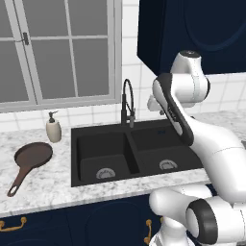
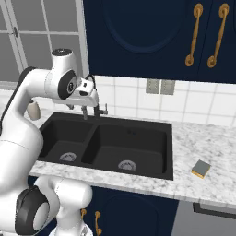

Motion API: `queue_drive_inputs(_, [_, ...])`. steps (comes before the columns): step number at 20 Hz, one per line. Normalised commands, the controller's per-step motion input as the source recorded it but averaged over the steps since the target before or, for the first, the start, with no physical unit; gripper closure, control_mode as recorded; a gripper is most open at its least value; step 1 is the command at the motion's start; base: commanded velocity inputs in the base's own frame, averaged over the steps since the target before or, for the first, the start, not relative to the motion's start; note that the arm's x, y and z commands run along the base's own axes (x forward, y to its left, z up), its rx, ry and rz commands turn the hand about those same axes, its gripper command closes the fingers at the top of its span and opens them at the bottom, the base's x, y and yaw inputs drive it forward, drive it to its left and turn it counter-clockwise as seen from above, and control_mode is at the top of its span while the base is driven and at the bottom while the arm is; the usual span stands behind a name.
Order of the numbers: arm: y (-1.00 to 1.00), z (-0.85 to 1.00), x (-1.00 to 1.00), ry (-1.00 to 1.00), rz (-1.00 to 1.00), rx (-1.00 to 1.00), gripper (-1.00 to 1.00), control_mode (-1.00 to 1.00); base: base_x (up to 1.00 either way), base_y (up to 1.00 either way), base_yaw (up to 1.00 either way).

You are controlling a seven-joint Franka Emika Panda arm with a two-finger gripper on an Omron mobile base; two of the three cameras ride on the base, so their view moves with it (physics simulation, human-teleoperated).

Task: Pick the pan and sponge and place them into the sink. Then turn on the water.

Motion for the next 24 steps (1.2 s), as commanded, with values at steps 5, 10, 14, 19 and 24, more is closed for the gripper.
queue_drive_inputs(5, [-0.04, 0.0, -0.14, 0.0, 0.0, 0.0, -1.0, -1.0, 0.0, 0.0, 0.0])
queue_drive_inputs(10, [-0.82, -0.08, -0.63, -0.01, -0.19, 0.06, -1.0, -1.0, 0.0, 0.0, 0.0])
queue_drive_inputs(14, [-1.0, -0.24, -0.5, -0.11, -0.2, 0.04, -1.0, -1.0, 0.0, 0.0, 0.0])
queue_drive_inputs(19, [-1.0, -0.19, -0.24, -0.08, -0.2, 0.0, -1.0, -1.0, 0.0, 0.0, 0.0])
queue_drive_inputs(24, [-1.0, -0.3, -0.02, 0.0, -0.17, 0.0, -1.0, -1.0, 0.0, 0.0, 0.0])
